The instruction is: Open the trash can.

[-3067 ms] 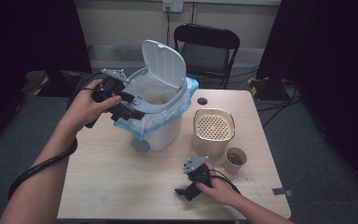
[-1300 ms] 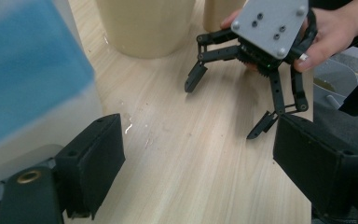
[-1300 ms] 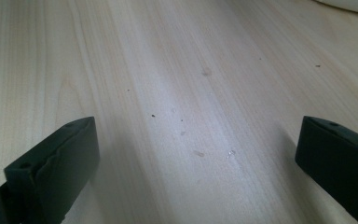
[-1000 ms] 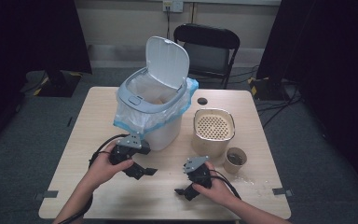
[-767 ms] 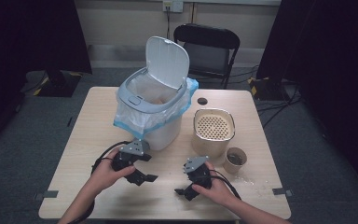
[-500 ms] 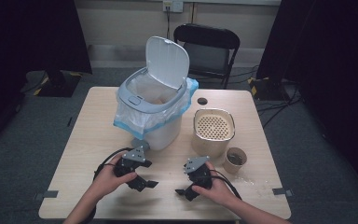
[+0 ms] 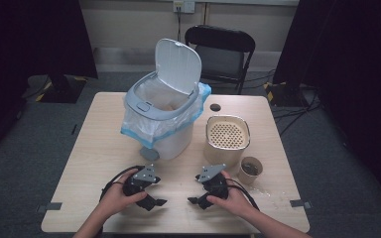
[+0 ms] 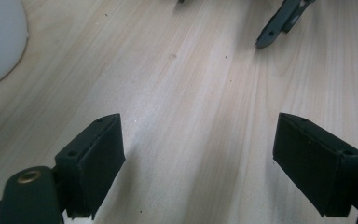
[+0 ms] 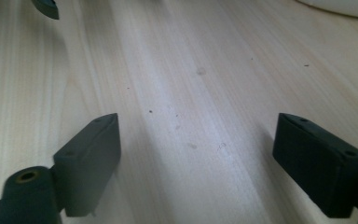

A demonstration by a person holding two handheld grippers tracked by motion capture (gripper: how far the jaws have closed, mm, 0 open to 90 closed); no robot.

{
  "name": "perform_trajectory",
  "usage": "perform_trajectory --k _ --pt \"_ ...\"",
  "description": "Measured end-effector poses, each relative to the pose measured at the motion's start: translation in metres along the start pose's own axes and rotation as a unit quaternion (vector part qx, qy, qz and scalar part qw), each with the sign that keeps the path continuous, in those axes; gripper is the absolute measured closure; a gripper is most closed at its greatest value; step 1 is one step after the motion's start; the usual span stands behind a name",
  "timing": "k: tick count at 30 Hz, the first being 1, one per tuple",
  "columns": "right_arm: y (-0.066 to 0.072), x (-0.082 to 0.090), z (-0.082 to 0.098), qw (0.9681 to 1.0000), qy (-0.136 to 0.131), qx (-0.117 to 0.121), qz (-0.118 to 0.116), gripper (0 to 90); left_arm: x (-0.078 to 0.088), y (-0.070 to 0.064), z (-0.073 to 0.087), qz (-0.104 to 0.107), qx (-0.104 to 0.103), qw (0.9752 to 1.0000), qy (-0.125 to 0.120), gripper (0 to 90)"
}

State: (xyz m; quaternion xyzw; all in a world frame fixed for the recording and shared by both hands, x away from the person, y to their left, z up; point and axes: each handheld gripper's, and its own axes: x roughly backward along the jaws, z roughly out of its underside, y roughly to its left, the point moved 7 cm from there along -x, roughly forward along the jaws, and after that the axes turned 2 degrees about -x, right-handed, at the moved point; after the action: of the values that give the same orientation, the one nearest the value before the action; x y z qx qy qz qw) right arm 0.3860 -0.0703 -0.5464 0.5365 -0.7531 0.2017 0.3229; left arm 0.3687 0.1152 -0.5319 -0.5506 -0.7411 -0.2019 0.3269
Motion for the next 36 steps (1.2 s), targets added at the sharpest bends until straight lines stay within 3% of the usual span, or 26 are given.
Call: perform_trajectory --k 8,12,16,22,36 --pt "0.001 0.007 0.0 0.9998 0.014 0.01 -0.004 14.1 -0.007 0.001 0.01 -0.01 -0.011 0.9998 0.01 15.8" --pt "0.0 0.013 -0.002 0.9998 0.013 0.015 -0.008 14.1 -0.008 0.001 0.01 -0.012 -0.015 0.9998 0.002 15.5" --pt "-0.002 0.019 -0.003 0.9997 0.014 0.017 -0.009 14.1 -0.008 0.002 0.012 -0.017 -0.035 0.9992 -0.008 14.5" --pt "-0.001 0.024 -0.002 0.9996 0.016 0.02 -0.013 14.1 -0.008 0.001 0.015 -0.016 -0.032 0.999 -0.027 14.0" --pt "0.001 0.042 -0.002 0.9992 0.02 0.025 -0.024 14.1 -0.011 -0.002 0.016 0.0 -0.05 0.9987 -0.011 3.4"
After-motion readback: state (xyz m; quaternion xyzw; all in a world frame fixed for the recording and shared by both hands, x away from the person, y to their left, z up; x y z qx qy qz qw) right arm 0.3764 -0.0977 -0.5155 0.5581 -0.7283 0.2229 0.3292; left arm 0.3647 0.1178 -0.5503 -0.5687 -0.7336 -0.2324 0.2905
